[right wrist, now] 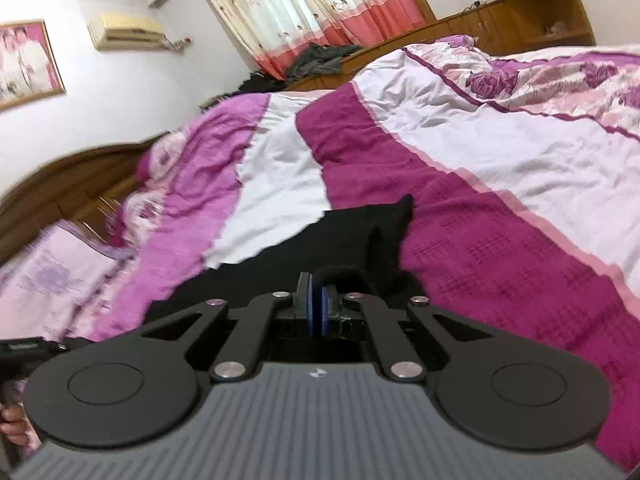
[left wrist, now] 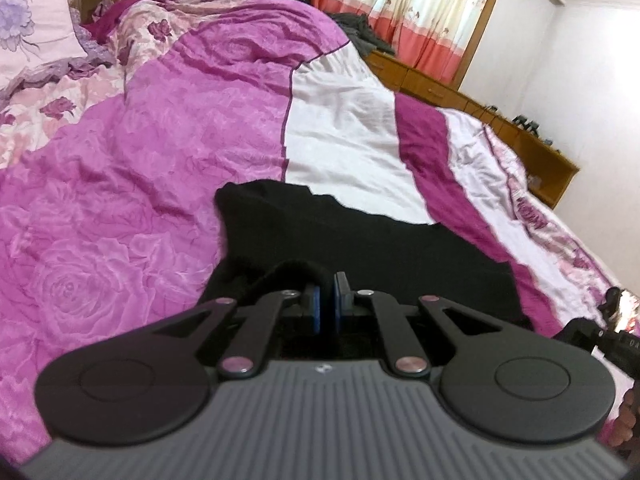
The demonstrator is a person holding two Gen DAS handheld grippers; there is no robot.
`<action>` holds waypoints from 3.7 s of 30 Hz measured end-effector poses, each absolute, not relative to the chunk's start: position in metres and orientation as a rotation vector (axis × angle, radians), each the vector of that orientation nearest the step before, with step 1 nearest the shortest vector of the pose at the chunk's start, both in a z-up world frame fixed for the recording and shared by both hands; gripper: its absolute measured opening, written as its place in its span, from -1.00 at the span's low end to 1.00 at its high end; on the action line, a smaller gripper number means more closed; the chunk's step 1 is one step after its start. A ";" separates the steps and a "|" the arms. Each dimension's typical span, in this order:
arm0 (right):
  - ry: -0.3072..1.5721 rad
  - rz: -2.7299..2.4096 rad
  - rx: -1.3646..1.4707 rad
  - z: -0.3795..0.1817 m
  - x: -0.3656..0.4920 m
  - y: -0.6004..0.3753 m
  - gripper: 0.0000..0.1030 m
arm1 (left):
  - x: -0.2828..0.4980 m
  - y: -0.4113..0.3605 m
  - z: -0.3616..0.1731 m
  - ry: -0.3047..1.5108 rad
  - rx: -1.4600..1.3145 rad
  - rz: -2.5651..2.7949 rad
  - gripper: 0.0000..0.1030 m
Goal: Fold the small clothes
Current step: 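Lift the hem with both tools and fold it over toward the collar, then open both tools and move them to the new folded edge, then close both tools on the folded edge of the black cardigan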
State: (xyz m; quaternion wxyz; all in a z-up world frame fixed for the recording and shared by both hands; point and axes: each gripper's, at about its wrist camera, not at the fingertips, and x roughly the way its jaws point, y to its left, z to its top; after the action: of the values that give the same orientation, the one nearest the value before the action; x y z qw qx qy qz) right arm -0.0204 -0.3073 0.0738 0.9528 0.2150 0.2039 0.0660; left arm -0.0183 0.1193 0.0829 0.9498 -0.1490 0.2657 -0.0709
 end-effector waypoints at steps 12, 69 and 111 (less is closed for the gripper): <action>0.581 0.017 0.353 0.016 0.029 -0.300 -0.93 | 0.026 0.121 0.027 0.660 -0.233 -0.093 -0.83; 0.663 0.117 0.542 0.023 -0.041 -0.293 -0.17 | -0.030 0.109 0.020 0.766 -0.392 -0.175 -0.26; 0.627 0.103 0.691 0.033 -0.033 -0.301 -0.38 | -0.022 0.097 0.037 0.701 -0.410 -0.245 -0.45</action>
State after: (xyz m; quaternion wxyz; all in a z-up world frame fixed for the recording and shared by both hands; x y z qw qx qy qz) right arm -0.0334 -0.3008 0.0330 0.8919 0.3328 0.3020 0.0499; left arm -0.0216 0.0973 0.0373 0.9114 -0.1987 0.3401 -0.1189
